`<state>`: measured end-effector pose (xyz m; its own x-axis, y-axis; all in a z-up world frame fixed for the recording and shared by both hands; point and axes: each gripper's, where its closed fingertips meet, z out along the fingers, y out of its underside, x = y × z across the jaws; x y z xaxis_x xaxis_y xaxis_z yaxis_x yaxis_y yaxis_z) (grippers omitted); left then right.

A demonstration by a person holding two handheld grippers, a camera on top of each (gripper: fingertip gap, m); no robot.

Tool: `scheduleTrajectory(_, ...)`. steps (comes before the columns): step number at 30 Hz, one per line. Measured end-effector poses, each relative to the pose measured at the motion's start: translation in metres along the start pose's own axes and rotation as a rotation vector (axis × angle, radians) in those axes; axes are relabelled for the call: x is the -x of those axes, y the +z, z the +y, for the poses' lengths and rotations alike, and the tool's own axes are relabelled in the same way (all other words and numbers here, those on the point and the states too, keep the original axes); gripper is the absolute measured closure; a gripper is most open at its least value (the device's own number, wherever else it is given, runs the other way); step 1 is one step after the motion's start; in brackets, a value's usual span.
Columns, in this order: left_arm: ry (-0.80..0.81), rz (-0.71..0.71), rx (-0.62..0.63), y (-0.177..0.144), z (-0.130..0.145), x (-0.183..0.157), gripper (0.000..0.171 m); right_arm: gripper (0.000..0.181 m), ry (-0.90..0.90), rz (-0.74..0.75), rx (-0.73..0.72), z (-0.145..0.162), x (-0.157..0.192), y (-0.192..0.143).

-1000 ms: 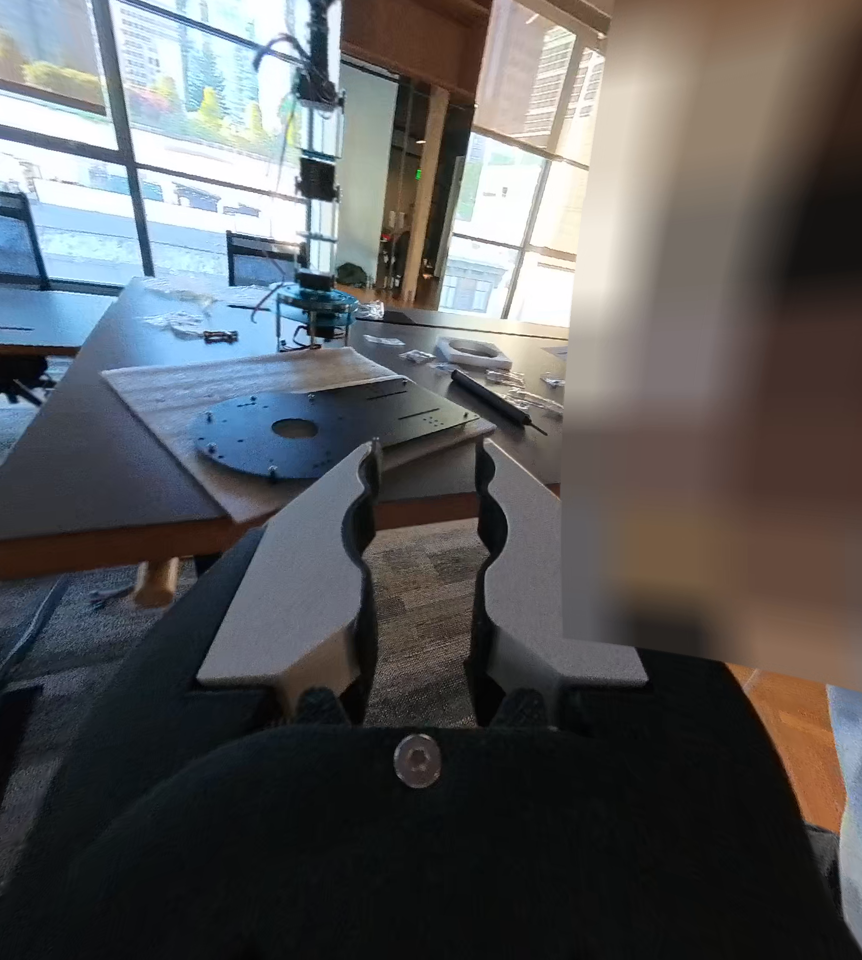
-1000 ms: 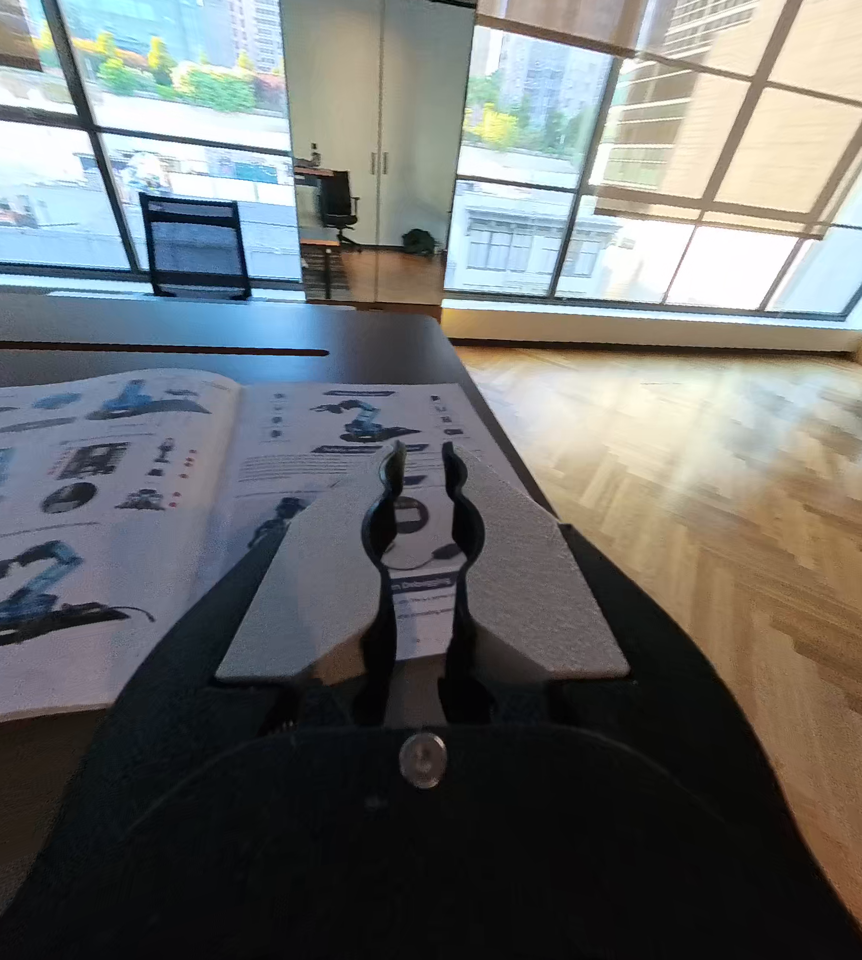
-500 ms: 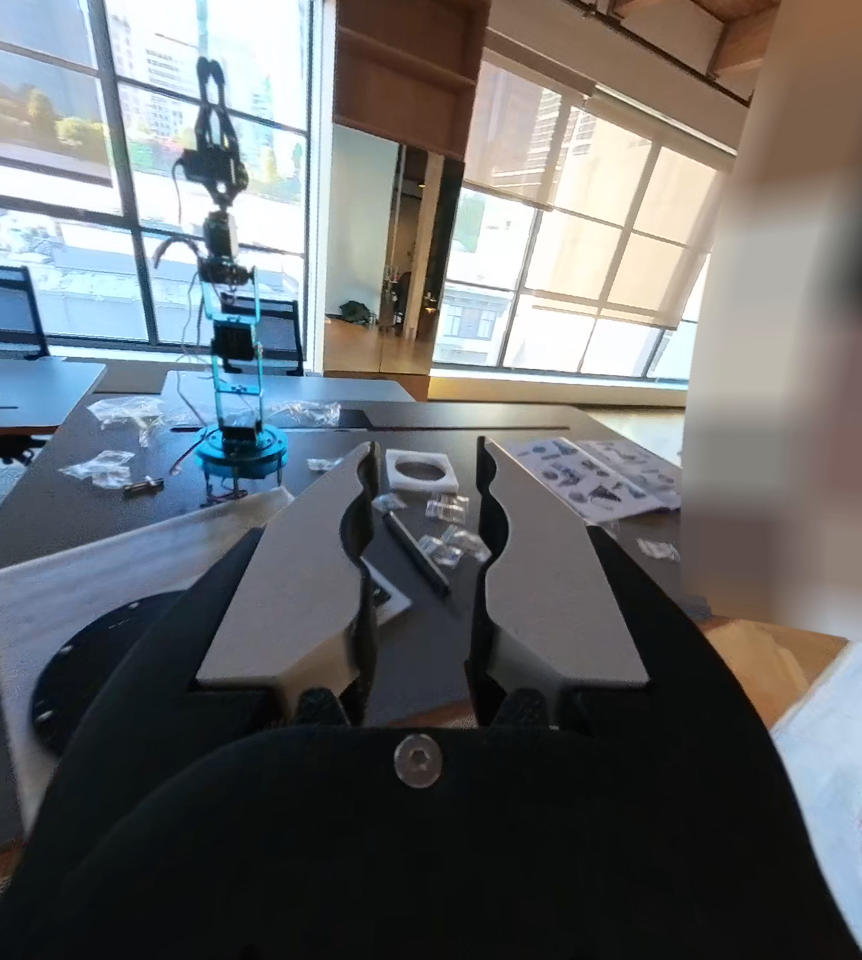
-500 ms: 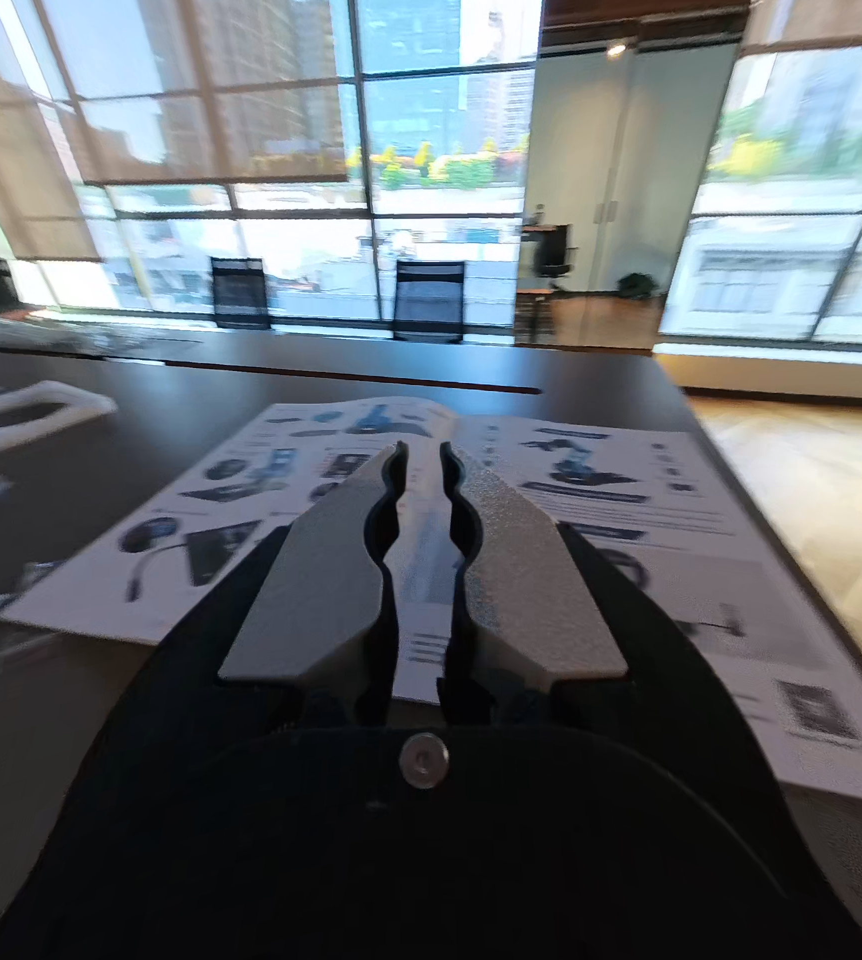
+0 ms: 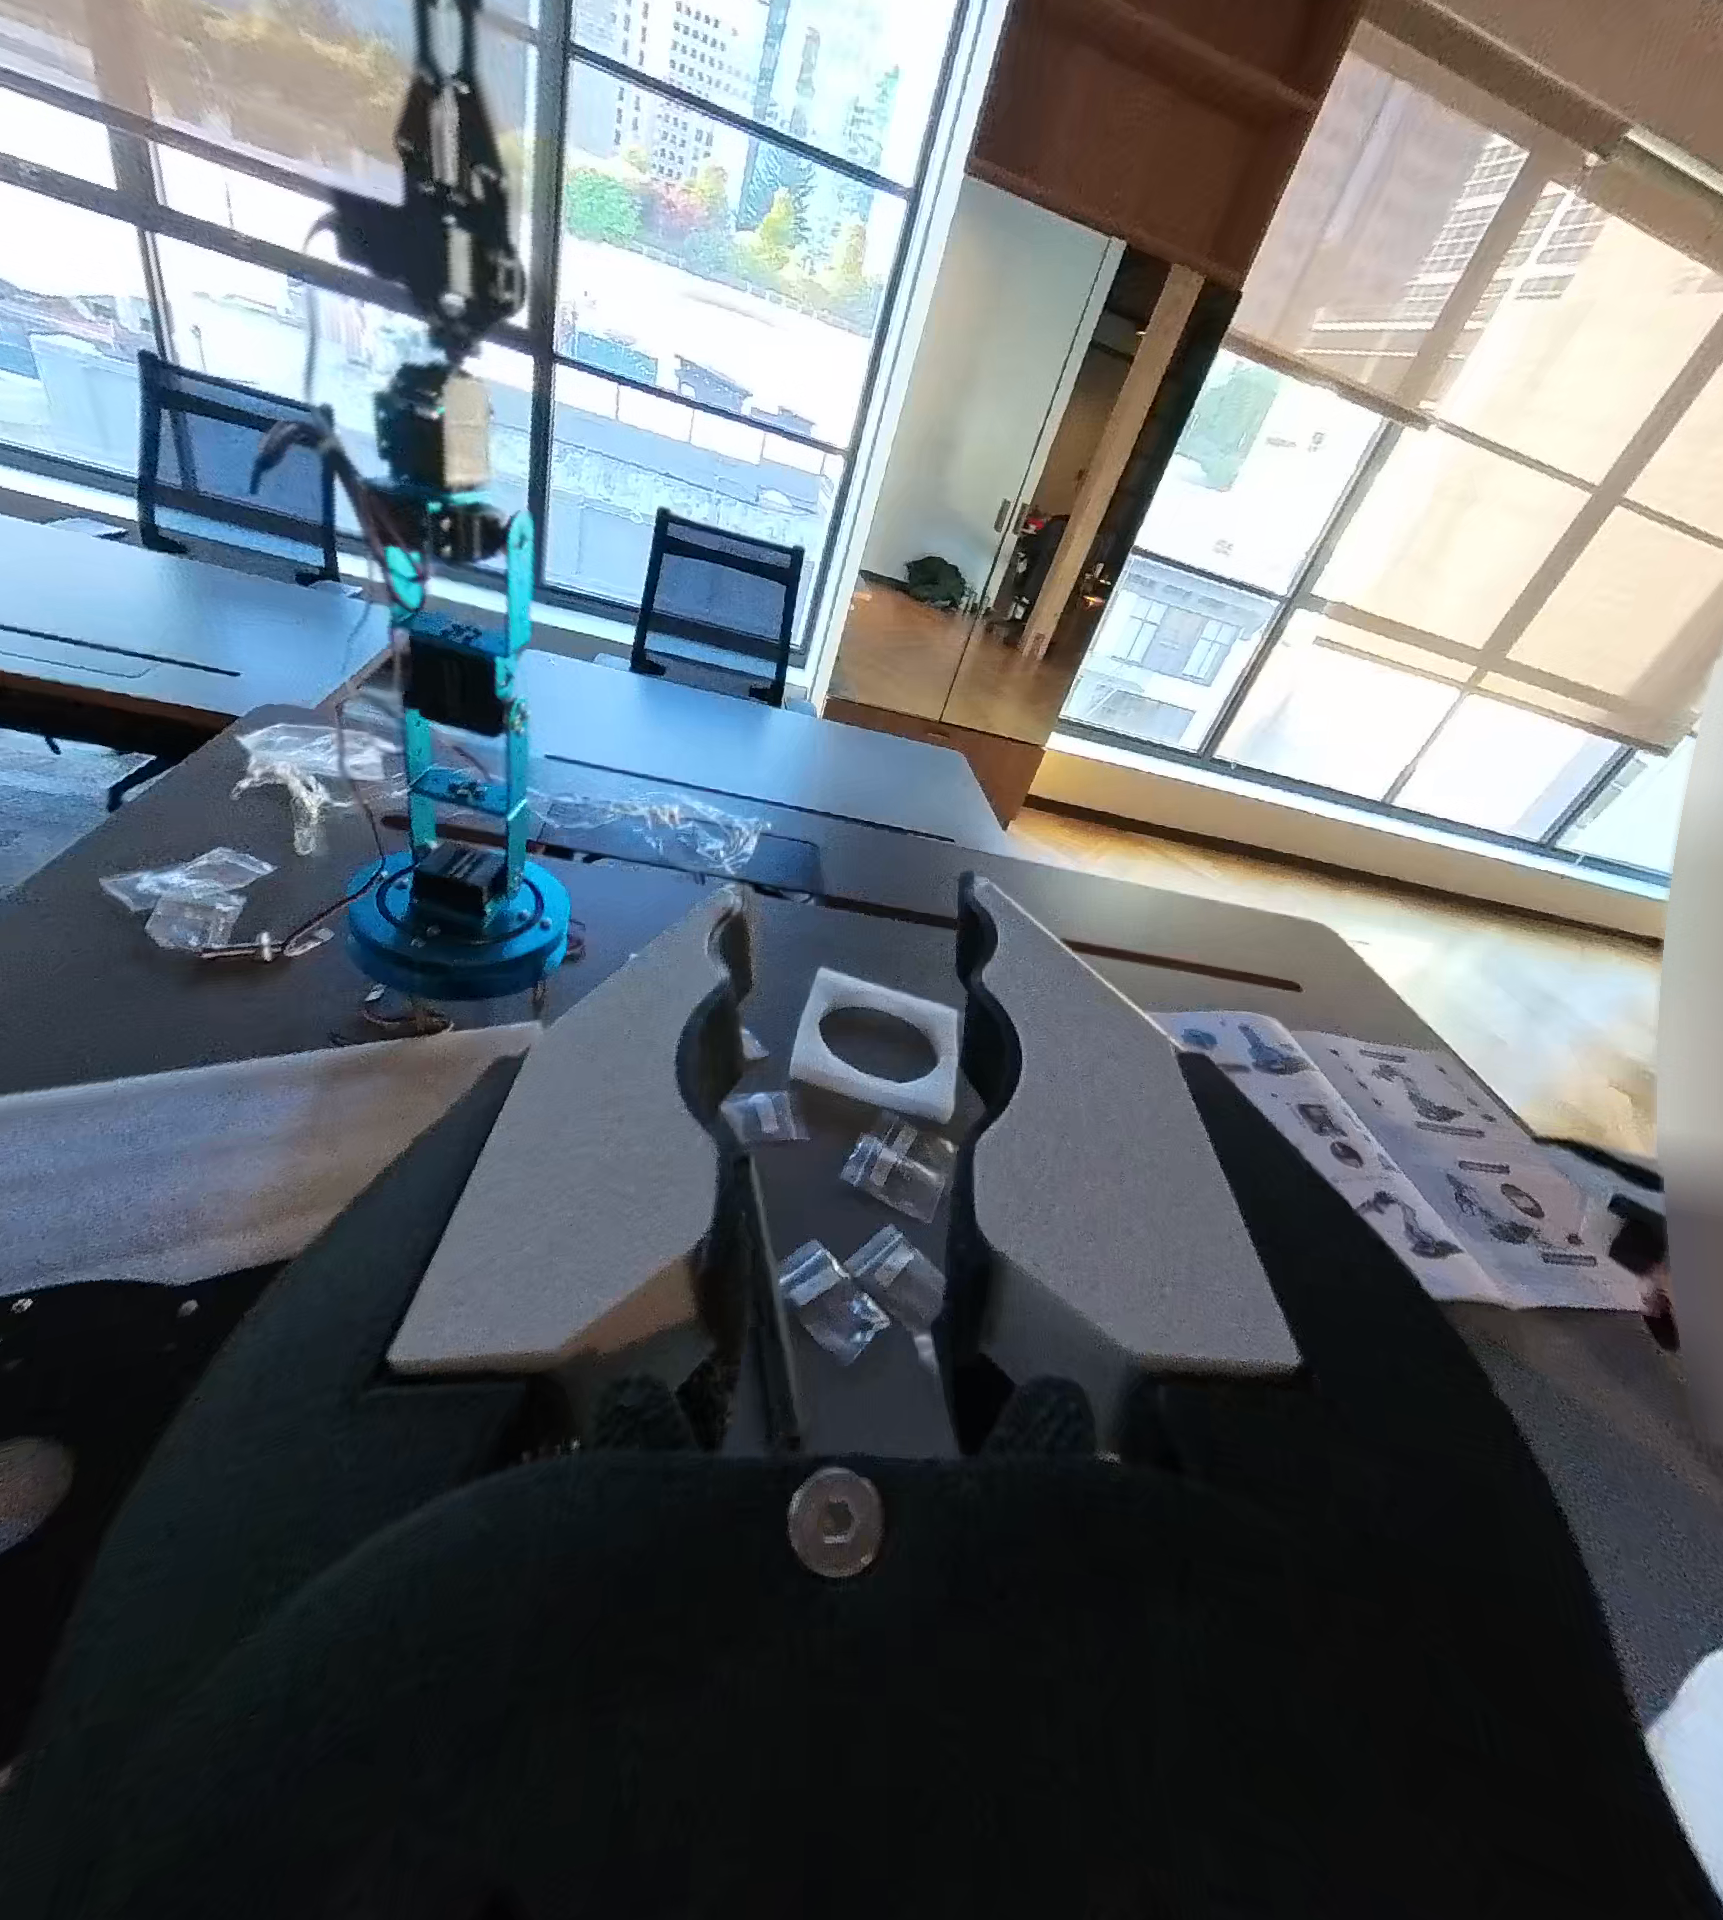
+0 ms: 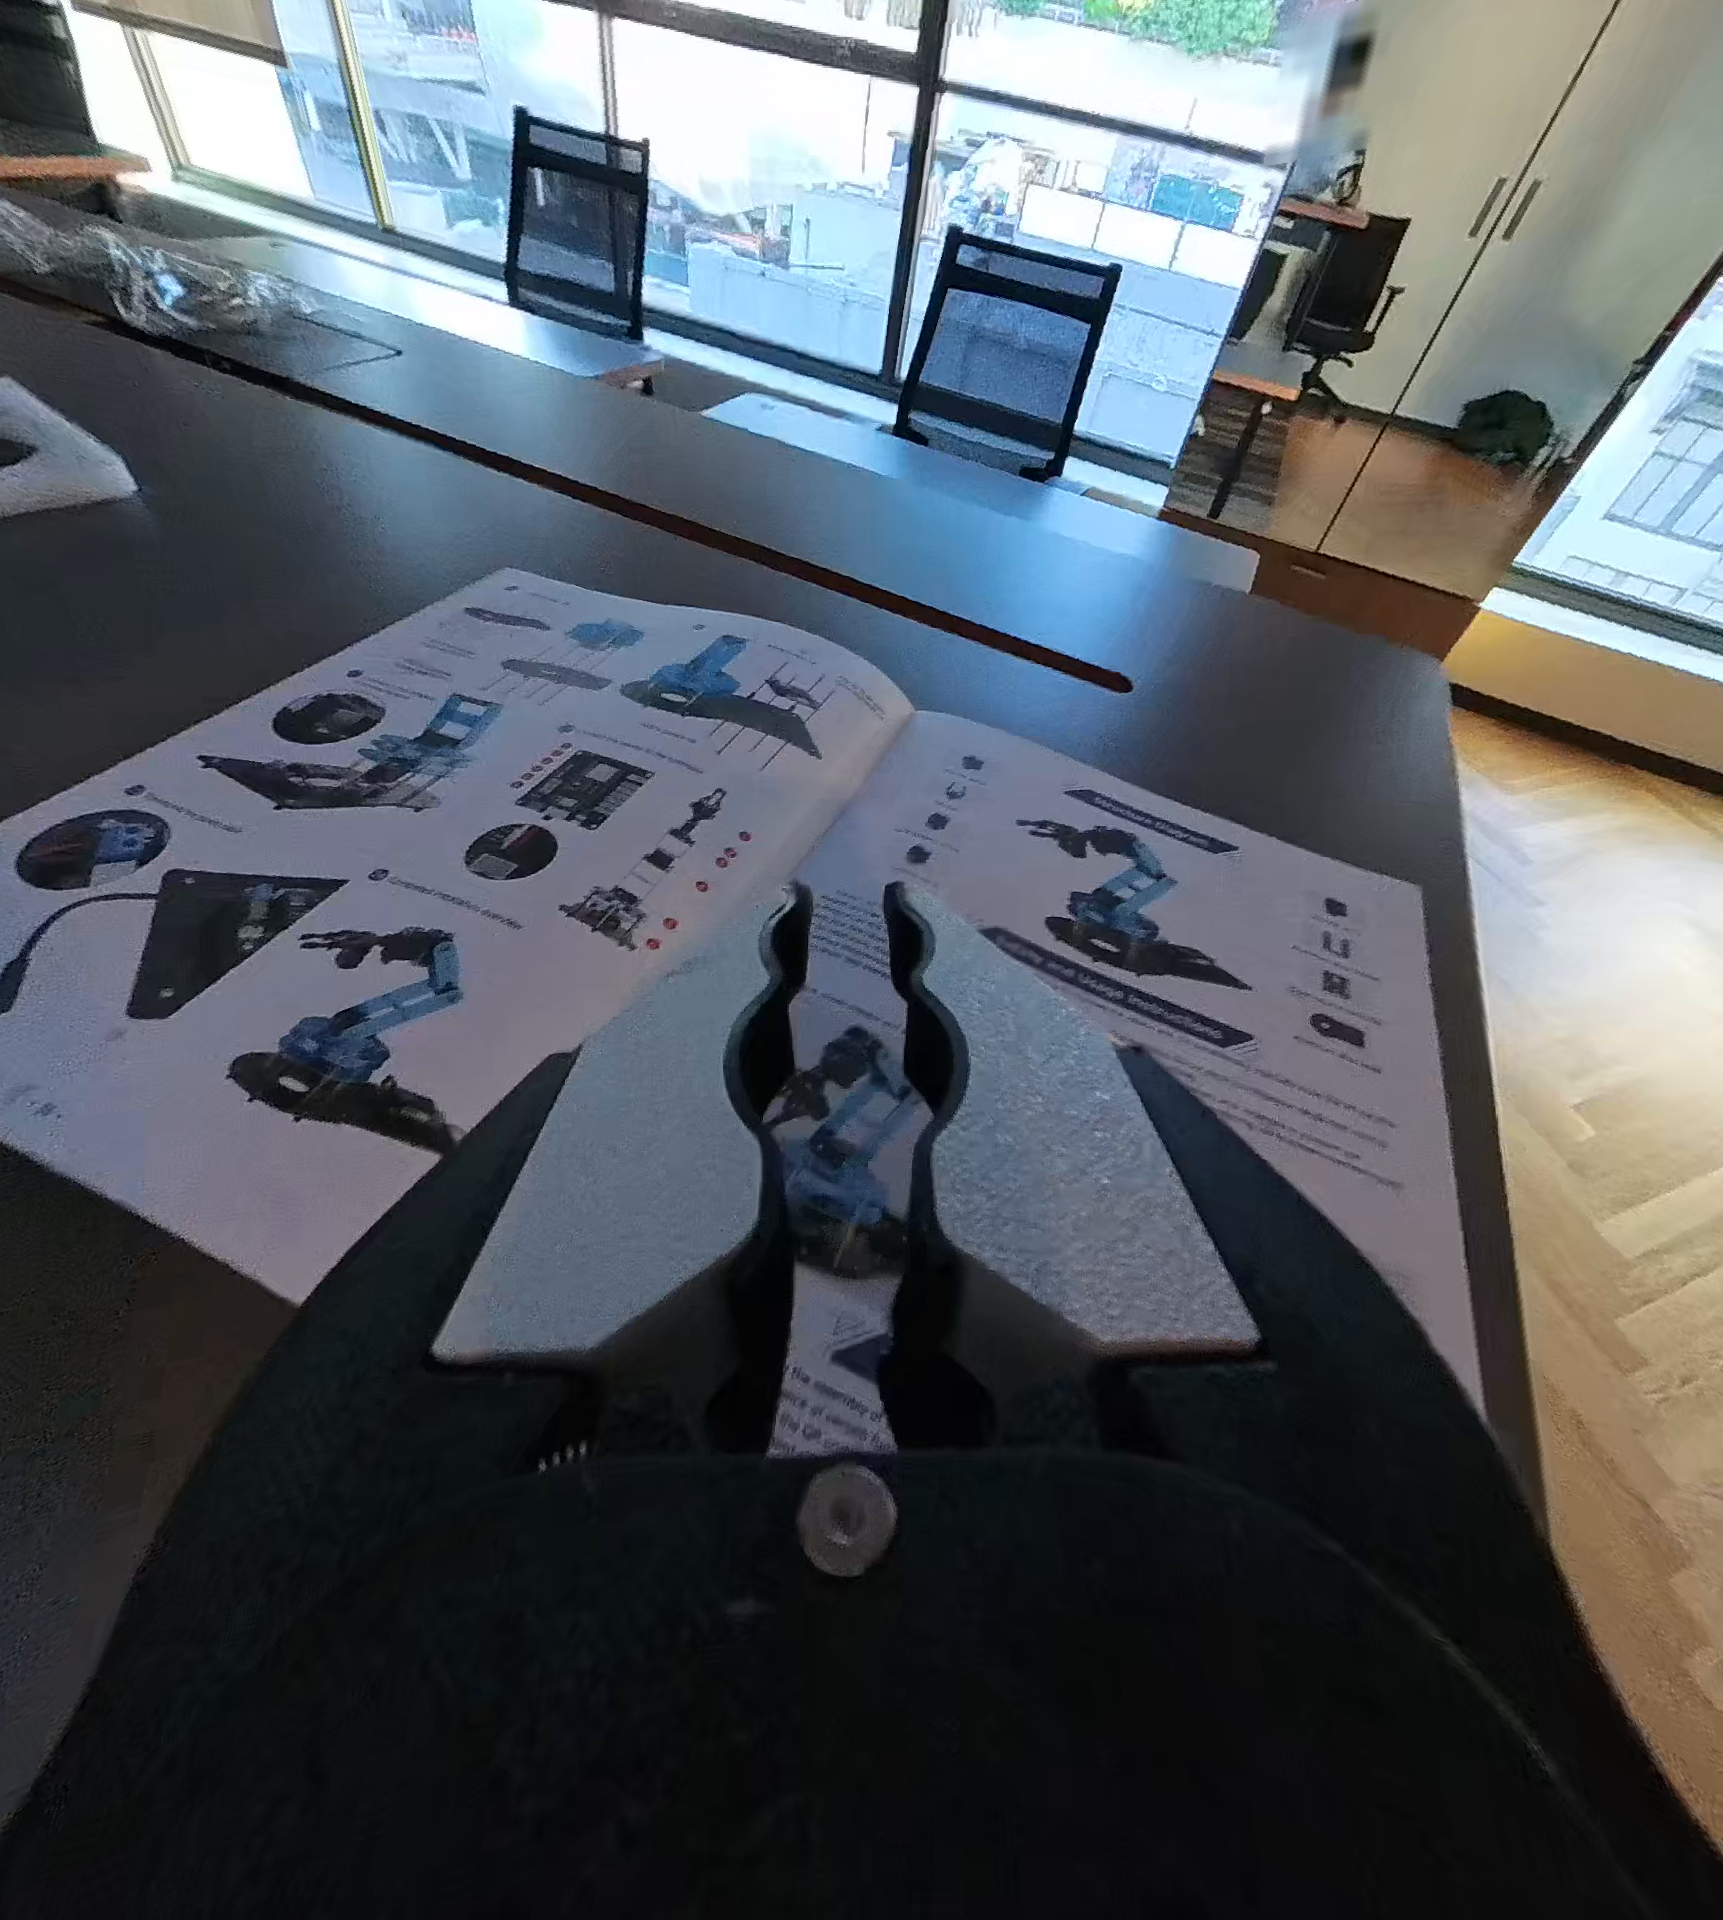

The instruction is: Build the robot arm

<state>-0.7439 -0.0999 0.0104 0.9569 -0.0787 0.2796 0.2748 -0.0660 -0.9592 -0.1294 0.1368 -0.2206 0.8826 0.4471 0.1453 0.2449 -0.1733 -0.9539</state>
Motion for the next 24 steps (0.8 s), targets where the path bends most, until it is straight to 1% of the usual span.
scheduleTrajectory(4, 0.024, -0.003, -0.013, 0.024, -0.005, -0.019, 0.136, 0.169, -0.127, 0.03, -0.012, 0.001, 0.004, 0.002)
scheduleTrajectory(5, 0.026, -0.002, -0.018, 0.03, -0.005, -0.023, 0.137, 0.169, -0.13, 0.023, -0.01, 0.001, 0.006, 0.005)
scheduleTrajectory(8, 0.018, 0.005, -0.012, 0.049, 0.002, -0.032, 0.138, 0.169, -0.079, -0.051, 0.02, 0.008, 0.018, 0.011)
scheduleTrajectory(10, 0.019, 0.011, 0.006, 0.061, 0.007, -0.034, 0.138, 0.17, -0.082, -0.052, 0.038, 0.013, 0.018, 0.012)
scheduleTrajectory(15, 0.026, 0.032, 0.01, 0.086, 0.012, -0.038, 0.139, 0.17, -0.047, -0.057, 0.016, 0.011, 0.015, 0.012)
scheduleTrajectory(20, 0.027, 0.047, 0.032, 0.094, 0.022, -0.042, 0.14, 0.17, -0.037, -0.069, 0.02, 0.012, 0.016, 0.012)
scheduleTrajectory(24, 0.018, 0.046, 0.012, 0.091, 0.018, -0.038, 0.141, 0.17, -0.031, -0.073, 0.01, 0.011, 0.017, 0.012)
